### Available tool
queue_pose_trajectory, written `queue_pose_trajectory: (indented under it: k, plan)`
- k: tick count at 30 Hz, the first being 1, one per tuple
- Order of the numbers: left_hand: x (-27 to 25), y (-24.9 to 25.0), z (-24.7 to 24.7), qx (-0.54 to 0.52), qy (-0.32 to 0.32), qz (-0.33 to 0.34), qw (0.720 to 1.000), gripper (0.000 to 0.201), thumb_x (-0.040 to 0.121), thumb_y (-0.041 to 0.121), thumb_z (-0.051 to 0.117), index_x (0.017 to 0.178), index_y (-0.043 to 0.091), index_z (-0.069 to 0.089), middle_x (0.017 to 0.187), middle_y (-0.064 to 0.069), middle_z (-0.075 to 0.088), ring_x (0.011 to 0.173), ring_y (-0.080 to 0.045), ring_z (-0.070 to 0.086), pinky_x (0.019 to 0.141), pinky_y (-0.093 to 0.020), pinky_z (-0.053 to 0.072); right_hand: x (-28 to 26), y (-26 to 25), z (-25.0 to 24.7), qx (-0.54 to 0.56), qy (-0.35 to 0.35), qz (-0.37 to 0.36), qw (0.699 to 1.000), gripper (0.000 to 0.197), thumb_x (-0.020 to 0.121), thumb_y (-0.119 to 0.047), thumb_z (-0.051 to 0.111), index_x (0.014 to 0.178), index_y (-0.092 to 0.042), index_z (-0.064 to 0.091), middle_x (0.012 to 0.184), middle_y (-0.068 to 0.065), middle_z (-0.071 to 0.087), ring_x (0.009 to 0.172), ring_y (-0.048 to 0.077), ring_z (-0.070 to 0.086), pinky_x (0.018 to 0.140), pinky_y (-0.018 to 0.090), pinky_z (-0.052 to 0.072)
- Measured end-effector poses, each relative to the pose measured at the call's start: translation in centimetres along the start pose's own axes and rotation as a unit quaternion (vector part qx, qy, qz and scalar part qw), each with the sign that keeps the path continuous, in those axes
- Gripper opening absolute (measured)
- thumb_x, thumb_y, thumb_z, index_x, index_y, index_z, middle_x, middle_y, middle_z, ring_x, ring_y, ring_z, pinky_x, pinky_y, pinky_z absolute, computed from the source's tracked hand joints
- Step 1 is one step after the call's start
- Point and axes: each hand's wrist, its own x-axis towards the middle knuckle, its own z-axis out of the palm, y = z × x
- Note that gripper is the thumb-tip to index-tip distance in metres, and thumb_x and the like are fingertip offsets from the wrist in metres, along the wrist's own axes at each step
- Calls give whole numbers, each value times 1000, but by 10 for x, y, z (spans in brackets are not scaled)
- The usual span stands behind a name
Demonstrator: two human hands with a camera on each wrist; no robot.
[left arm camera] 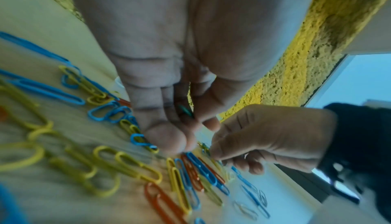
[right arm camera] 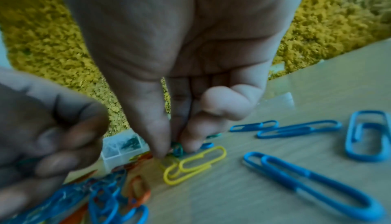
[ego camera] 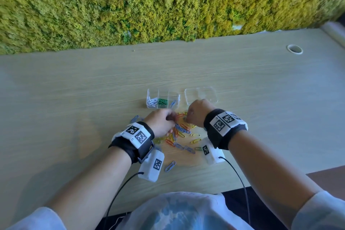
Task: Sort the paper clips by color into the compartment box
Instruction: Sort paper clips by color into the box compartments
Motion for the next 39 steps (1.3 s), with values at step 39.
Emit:
queue_pose_trajectory:
  k: [39]
  plan:
    - [-13, 34, 39, 310, -79, 97, 943, 14, 83, 32, 60, 94, 25, 67, 74, 10, 49, 78, -14, 50, 68, -25, 37, -14, 38, -6, 367, 7, -31, 930, 13, 84, -10, 64, 90, -22, 67, 64, 3, 63, 59, 15, 58, 73, 30, 53]
